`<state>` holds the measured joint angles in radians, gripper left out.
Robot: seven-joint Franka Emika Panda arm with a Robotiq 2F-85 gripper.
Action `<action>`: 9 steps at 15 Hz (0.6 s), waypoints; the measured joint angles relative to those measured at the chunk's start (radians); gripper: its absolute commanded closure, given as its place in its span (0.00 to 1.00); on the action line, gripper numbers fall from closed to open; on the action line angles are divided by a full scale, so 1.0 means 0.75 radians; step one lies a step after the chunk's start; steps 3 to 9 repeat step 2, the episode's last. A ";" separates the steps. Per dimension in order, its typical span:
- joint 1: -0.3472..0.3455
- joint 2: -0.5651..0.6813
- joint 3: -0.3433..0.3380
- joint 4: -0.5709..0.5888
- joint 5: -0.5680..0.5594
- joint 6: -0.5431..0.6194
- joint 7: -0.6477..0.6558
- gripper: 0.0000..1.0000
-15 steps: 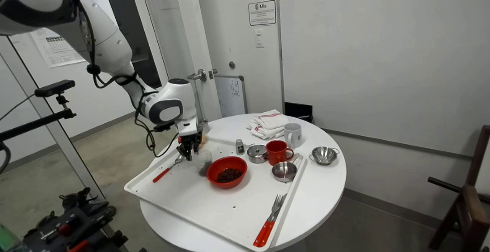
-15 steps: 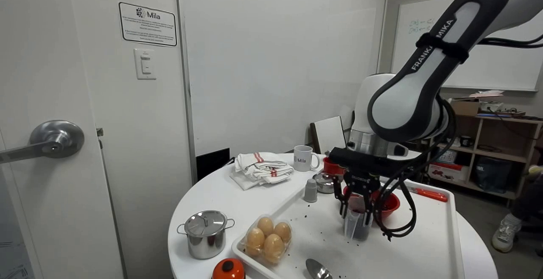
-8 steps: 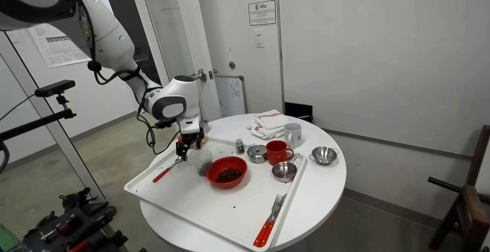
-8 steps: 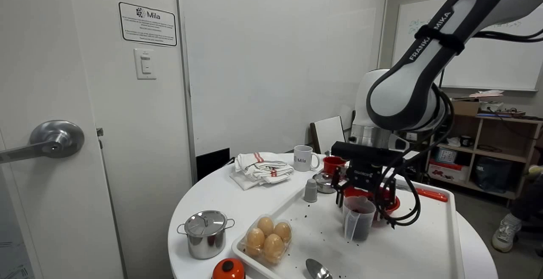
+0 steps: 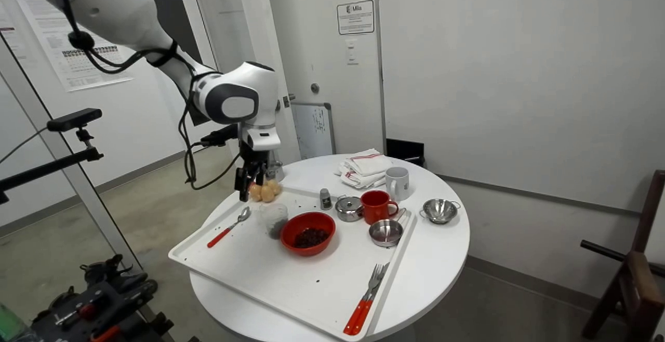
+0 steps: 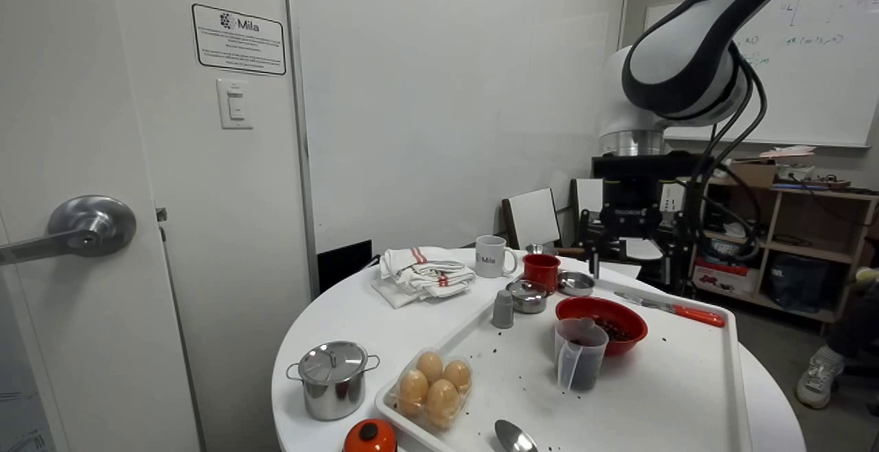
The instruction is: Pour some contents of the jug into the red bowl
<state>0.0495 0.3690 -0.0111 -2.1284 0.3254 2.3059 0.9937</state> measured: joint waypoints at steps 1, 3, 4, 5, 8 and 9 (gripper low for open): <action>-0.006 -0.037 -0.019 -0.011 -0.032 -0.032 -0.024 0.00; -0.013 -0.066 -0.029 -0.020 -0.045 -0.053 -0.045 0.00; -0.013 -0.066 -0.029 -0.020 -0.045 -0.053 -0.045 0.00; -0.013 -0.066 -0.029 -0.020 -0.045 -0.053 -0.045 0.00; -0.013 -0.066 -0.029 -0.020 -0.045 -0.053 -0.045 0.00; -0.013 -0.066 -0.029 -0.020 -0.045 -0.053 -0.045 0.00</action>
